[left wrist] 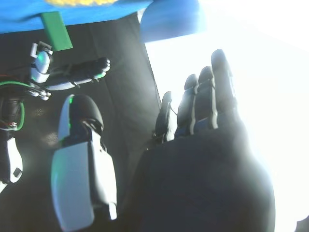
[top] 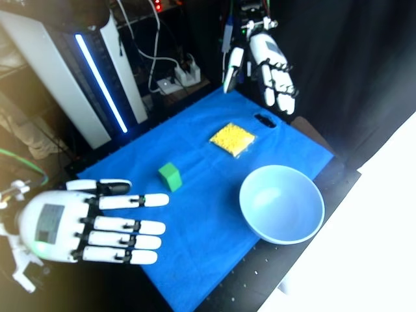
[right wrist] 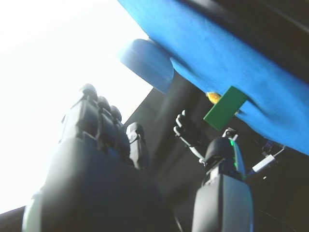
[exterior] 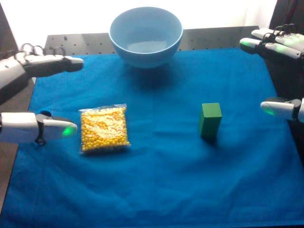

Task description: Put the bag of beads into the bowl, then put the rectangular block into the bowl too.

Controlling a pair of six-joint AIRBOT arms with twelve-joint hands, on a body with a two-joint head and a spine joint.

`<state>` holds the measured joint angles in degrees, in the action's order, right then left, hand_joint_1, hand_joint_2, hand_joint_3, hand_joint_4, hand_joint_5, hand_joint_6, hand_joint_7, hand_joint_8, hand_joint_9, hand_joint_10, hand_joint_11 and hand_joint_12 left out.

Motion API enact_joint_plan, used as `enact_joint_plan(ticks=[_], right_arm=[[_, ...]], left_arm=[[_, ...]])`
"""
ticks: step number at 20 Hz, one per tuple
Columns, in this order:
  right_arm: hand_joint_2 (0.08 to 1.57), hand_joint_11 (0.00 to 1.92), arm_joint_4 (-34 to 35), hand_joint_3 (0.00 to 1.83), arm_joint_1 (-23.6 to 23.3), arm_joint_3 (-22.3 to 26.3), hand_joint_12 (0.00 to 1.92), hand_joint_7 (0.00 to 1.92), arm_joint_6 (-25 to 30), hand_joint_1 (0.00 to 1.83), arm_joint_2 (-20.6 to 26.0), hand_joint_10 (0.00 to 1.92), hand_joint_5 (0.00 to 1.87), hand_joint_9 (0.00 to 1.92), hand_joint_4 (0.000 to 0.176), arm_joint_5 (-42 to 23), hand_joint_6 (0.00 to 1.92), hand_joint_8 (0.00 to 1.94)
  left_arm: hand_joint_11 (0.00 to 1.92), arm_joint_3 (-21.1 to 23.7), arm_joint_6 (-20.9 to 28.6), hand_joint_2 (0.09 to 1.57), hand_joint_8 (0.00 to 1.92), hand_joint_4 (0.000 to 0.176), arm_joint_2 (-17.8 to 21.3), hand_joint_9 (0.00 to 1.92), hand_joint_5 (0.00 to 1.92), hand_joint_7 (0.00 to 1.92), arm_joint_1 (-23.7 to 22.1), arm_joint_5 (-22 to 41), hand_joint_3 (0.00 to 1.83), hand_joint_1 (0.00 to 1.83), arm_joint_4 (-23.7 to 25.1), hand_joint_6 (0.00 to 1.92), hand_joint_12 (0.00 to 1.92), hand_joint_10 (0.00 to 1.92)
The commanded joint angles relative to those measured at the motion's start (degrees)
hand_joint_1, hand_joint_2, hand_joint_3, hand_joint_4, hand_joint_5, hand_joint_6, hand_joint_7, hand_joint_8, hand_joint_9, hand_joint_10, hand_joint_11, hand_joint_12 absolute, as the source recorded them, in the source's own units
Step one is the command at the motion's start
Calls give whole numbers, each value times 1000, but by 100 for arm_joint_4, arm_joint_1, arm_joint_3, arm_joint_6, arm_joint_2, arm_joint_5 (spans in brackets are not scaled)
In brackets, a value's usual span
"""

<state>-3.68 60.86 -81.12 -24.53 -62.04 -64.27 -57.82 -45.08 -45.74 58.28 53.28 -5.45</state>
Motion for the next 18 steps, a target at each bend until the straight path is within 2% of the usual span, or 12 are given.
enact_joint_plan(ticks=[1, 2, 3, 5, 6, 7, 8, 9, 11, 14, 16, 18], right_arm=[[1156, 5, 192, 11, -91, -52, 83, 3, 14, 653, -6, 2, 118, 9, 127, -629, 6, 1], [1168, 17, 186, 13, -91, -59, 91, 13, 14, 660, -10, 5, 132, 19, 126, -616, 10, 4], [1172, 13, 177, 9, -90, -76, 95, 26, 14, 666, -18, 5, 148, 23, 111, -601, 12, 7], [1171, 11, 174, 7, -90, -98, 98, 29, 14, 680, -29, 4, 139, 22, 118, -596, 6, 6], [1180, 15, 173, 8, -90, -105, 106, 34, 14, 706, -33, 4, 149, 25, 106, -596, 7, 6], [1186, 9, 170, 8, -90, -108, 108, 33, 14, 723, -34, 3, 157, 23, 102, -596, 9, 4], [1196, 1, 164, 3, -90, -108, 128, 32, 14, 724, -34, 1, 163, 21, 108, -595, 3, 1], [1205, 0, 154, 4, -90, -108, 139, 25, 14, 712, -34, 1, 158, 22, 121, -589, 0, 0], [1184, 0, 146, 0, -90, -115, 161, 48, 14, 674, -34, 3, 167, 36, 110, -583, 1, 3], [1192, 0, 146, 5, -89, -115, 154, 64, 14, 623, -37, 4, 168, 41, 86, -583, 0, 3], [1194, 0, 145, 2, -89, -114, 117, 64, 14, 633, -38, 0, 168, 35, 97, -582, 1, 1], [1207, 0, 145, 3, -88, -113, 86, 37, 14, 630, -38, 0, 160, 24, 82, -582, 0, 0]], left_arm=[[0, -73, 19, 981, 1, 32, -93, 167, 301, 259, -225, 208, 6, 791, 133, 2, 359, 9], [0, -124, 19, 974, 2, 21, -135, 185, 312, 274, -352, -16, 1, 784, 275, 2, 354, 5], [0, -208, 19, 968, 1, 46, -215, 235, 302, 292, -659, -486, 0, 746, 594, 1, 557, 4], [0, -272, 19, 949, 2, 43, -282, 259, 327, 303, -867, -863, 0, 802, 877, 4, 630, 8], [0, -316, 19, 919, 4, 46, -332, 290, 342, 324, -948, -1016, 0, 827, 976, 4, 811, 13], [0, -407, 19, 897, 1, 51, -446, 277, 346, 321, -1076, -1256, 0, 824, 1119, 1, 779, 4], [0, -474, 19, 890, 2, 44, -529, 255, 355, 312, -1177, -1468, 0, 830, 1249, 1, 685, 6], [0, -534, 19, 879, 6, 36, -610, 307, 378, 340, -1299, -1719, 0, 851, 1439, 4, 792, 19], [0, -641, 18, 891, 4, 47, -745, 413, 375, 415, -1536, -2211, 2, 788, 1838, 0, 1058, 21], [0, -751, -62, 930, 5, 77, -881, 439, 391, 468, -1699, -2631, 6, 654, 2079, 3, 927, 9], [0, -807, -431, 953, 6, 99, -990, 439, 398, 485, -1840, -3009, 7, 788, 2080, 3, 849, 5], [0, -831, -673, 960, 20, 70, -1055, 562, 517, 631, -1919, -3188, 2, 942, 2077, 11, 1085, 37]])
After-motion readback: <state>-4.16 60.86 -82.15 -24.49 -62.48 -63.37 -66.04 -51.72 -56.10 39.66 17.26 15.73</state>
